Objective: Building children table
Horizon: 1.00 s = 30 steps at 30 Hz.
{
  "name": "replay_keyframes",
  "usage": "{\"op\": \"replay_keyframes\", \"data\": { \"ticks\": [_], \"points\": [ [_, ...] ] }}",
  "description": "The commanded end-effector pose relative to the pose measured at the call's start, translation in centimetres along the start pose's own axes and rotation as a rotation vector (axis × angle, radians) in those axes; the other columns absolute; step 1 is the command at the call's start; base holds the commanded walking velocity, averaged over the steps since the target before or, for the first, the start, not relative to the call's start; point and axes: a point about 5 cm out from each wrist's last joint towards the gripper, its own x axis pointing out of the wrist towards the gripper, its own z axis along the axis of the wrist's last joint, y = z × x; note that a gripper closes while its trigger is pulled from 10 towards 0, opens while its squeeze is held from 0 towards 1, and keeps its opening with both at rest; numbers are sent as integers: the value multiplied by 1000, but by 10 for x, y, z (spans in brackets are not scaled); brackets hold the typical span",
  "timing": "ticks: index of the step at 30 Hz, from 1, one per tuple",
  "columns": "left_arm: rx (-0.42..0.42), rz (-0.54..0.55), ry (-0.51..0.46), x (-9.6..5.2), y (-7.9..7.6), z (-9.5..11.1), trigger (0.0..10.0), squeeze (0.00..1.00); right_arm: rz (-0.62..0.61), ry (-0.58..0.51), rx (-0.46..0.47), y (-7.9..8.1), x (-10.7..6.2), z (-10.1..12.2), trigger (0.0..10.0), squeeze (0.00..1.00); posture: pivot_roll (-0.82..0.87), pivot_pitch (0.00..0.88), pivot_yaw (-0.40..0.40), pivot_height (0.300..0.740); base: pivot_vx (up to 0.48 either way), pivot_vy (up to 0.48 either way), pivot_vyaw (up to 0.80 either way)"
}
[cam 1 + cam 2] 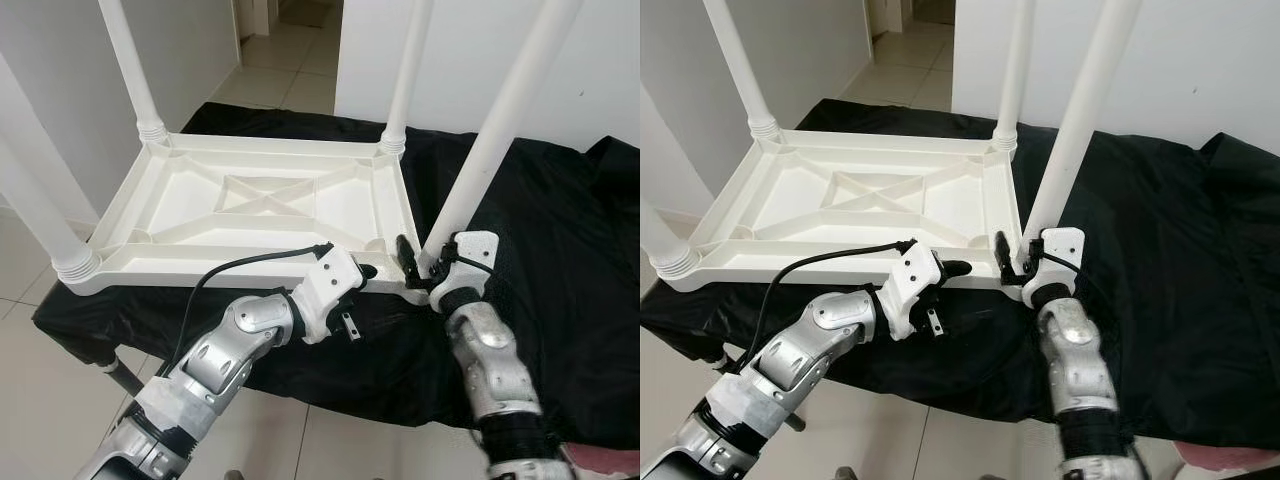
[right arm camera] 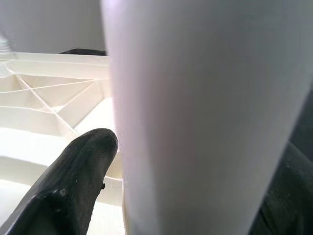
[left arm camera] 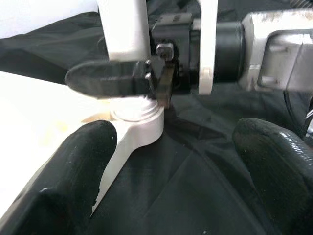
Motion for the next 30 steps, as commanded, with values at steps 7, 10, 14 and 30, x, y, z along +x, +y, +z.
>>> {"op": "replay_keyframes", "data": {
  "ticks": [7,10,14,30],
  "points": [
    [18,-114,22,-1,-4,-3,10000,0,222,54,-41,-14,9,-4,10000,0,-66,0,5,740,0,0,0],
    [19,-110,21,-1,-4,-3,10000,0,247,77,-44,-19,10,-6,2392,0,-62,0,0,740,0,0,0],
    [22,-102,16,-1,-3,-2,10000,0,282,110,-56,-30,9,-11,0,0,-56,0,-8,740,0,0,0],
    [32,-97,18,-1,-1,-2,10000,0,184,68,19,-33,13,-10,10000,0,-56,0,-4,740,0,0,0]
  ]
}}
